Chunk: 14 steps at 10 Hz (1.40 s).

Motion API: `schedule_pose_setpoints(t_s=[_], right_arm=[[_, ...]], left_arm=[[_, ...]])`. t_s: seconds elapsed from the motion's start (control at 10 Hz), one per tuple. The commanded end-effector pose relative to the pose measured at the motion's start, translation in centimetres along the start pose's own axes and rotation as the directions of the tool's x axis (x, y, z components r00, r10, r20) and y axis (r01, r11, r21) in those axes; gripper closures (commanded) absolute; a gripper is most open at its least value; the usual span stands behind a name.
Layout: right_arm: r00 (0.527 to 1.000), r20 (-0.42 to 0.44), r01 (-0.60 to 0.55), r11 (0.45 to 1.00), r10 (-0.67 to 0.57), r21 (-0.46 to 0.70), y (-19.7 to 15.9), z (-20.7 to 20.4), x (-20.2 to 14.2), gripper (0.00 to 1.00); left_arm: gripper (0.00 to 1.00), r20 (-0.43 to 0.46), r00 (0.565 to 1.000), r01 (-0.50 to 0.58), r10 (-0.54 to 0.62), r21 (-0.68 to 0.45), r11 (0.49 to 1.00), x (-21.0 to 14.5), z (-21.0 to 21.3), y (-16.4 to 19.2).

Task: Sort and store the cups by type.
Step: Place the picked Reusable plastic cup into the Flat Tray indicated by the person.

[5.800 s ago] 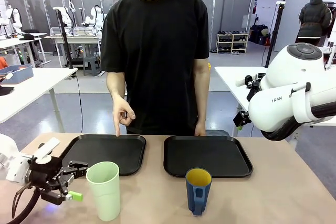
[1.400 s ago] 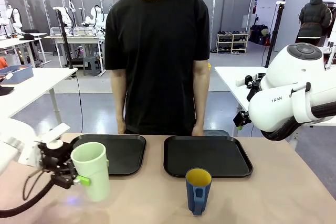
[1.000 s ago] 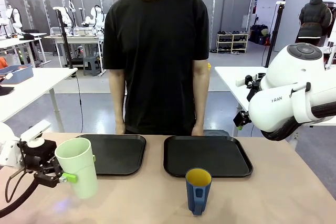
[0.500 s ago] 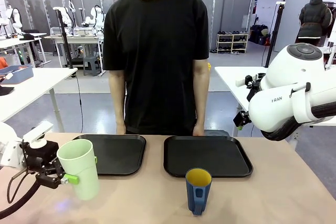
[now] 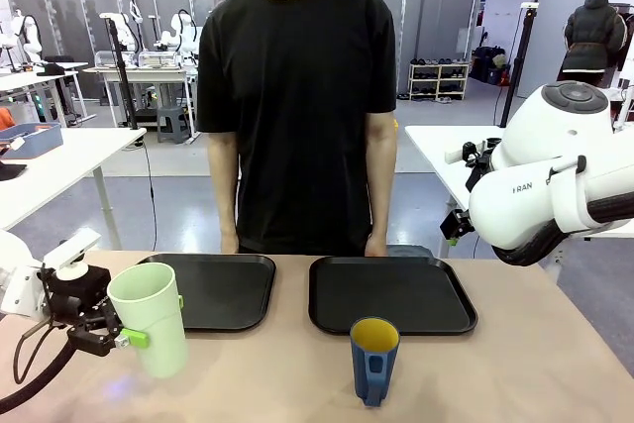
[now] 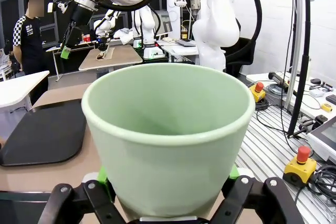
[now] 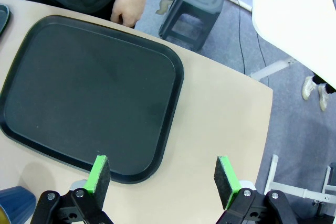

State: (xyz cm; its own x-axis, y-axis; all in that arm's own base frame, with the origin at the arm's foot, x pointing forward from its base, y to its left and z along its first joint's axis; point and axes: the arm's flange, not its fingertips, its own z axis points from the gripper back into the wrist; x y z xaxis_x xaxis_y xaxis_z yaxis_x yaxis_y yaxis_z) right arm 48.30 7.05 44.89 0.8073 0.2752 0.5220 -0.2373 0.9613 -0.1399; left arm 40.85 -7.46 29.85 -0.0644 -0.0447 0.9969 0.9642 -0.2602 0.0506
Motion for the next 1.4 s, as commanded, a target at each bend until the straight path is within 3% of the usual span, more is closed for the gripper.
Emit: schedule_pose_setpoints(t_s=[0.0, 1.3], right_arm=[[1.000, -0.001, 0.000, 1.000, 0.000, -0.002, -0.07, -0.08, 0.06, 0.00], [1.000, -0.001, 0.000, 1.000, 0.000, -0.002, -0.07, -0.08, 0.06, 0.00]], left_arm=[[0.52, -0.003, 1.000, 0.009, -0.009, -0.007, 1.000, 0.08, 0.04, 0.49], [0.52, -0.003, 1.000, 0.009, -0.009, -0.007, 1.000, 0.08, 0.04, 0.49]])
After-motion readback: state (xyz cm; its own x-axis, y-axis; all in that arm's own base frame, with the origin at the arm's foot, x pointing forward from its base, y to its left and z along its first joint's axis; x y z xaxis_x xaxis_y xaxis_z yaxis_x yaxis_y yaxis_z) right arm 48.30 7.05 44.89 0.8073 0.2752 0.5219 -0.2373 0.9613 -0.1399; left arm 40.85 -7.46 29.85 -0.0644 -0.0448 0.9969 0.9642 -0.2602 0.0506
